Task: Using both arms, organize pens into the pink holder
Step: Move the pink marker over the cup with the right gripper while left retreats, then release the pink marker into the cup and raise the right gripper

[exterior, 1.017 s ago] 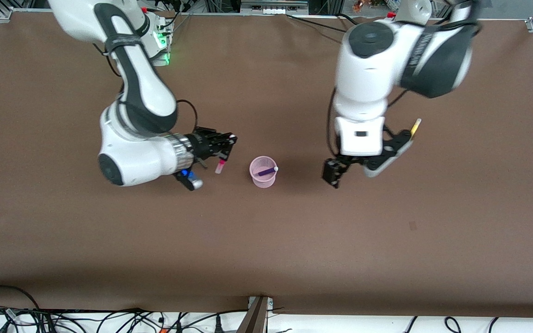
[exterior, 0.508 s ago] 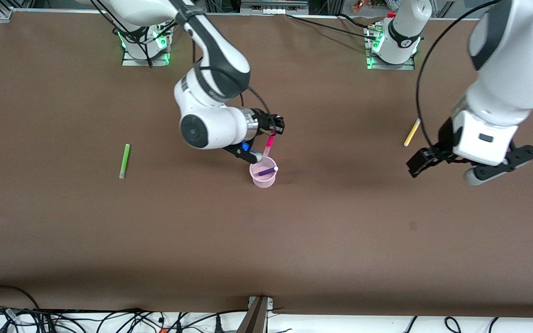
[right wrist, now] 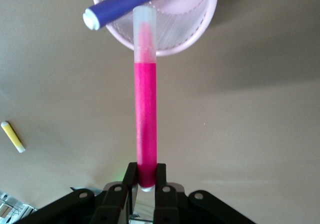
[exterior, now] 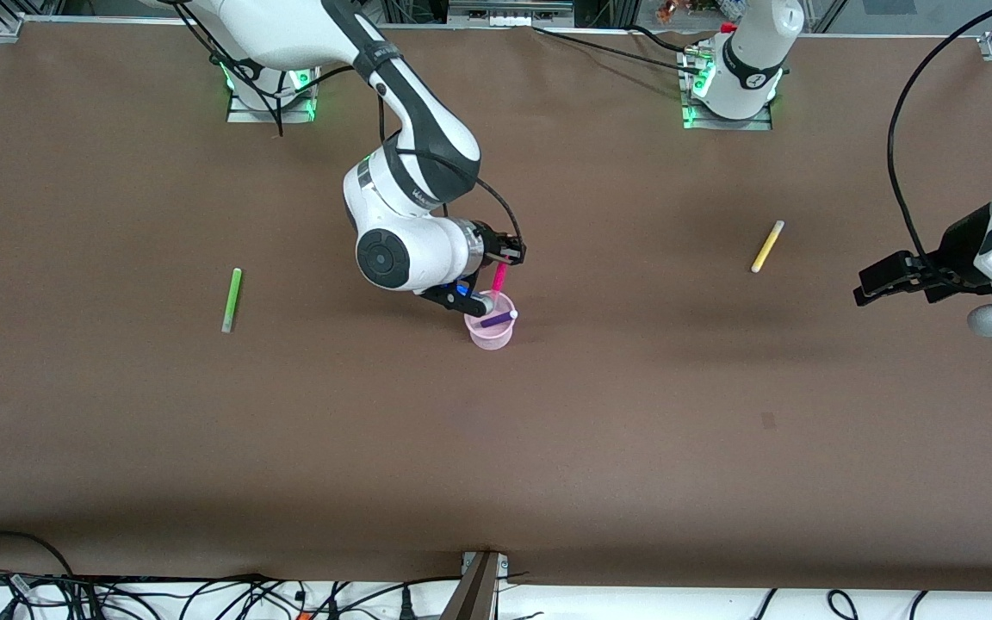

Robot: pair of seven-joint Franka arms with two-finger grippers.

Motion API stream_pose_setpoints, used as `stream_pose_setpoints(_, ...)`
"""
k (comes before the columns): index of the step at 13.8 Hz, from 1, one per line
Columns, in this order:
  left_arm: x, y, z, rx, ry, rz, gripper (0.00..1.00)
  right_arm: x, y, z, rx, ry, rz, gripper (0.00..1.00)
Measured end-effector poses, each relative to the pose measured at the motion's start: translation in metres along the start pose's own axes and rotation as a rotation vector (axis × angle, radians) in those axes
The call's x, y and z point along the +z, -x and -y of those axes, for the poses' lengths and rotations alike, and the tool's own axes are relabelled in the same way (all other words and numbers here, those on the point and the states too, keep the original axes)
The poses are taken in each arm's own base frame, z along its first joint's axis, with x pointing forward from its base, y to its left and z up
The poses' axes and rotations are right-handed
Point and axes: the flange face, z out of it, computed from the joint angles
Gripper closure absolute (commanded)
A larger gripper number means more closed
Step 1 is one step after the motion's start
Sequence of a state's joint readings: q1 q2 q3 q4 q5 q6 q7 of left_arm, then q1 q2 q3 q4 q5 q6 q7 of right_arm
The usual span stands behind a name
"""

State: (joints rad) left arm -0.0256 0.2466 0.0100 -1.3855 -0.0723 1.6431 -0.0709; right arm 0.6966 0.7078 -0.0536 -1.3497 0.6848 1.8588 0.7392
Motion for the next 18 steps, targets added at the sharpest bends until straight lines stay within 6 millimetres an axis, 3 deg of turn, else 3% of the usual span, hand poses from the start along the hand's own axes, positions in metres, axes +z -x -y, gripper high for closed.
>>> stream_pose_setpoints(3, 0.025, 0.002, 0.007, 0.102, -0.079, 0.043, 0.00, 0.005, -0.009, -0.002, -0.006, -0.008, -0.014, 1.00)
stream_pose_setpoints(6, 0.050, 0.000, 0.010, 0.125, -0.088, 0.045, 0.00, -0.002, -0.018, -0.003, -0.024, -0.032, -0.043, 0.96)
stream_pose_setpoints(10, 0.063, 0.001, 0.010, 0.129, -0.088, 0.054, 0.00, -0.001, -0.034, -0.008, -0.036, -0.050, -0.071, 0.80)
stream_pose_setpoints(11, 0.062, 0.001, 0.011, 0.128, -0.088, 0.053, 0.00, 0.001, -0.037, -0.009, -0.036, -0.051, -0.075, 0.75)
stream_pose_setpoints(12, 0.062, 0.001, 0.012, 0.126, -0.088, 0.052, 0.00, 0.002, -0.040, -0.010, -0.036, -0.053, -0.079, 0.56)
stream_pose_setpoints(14, 0.062, 0.001, 0.013, 0.124, -0.088, 0.050, 0.00, 0.002, -0.041, -0.010, -0.036, -0.057, -0.084, 0.00)
stream_pose_setpoints(18, 0.062, 0.001, 0.013, 0.124, -0.088, 0.050, 0.00, -0.009, -0.039, -0.004, -0.053, -0.076, -0.100, 0.00)
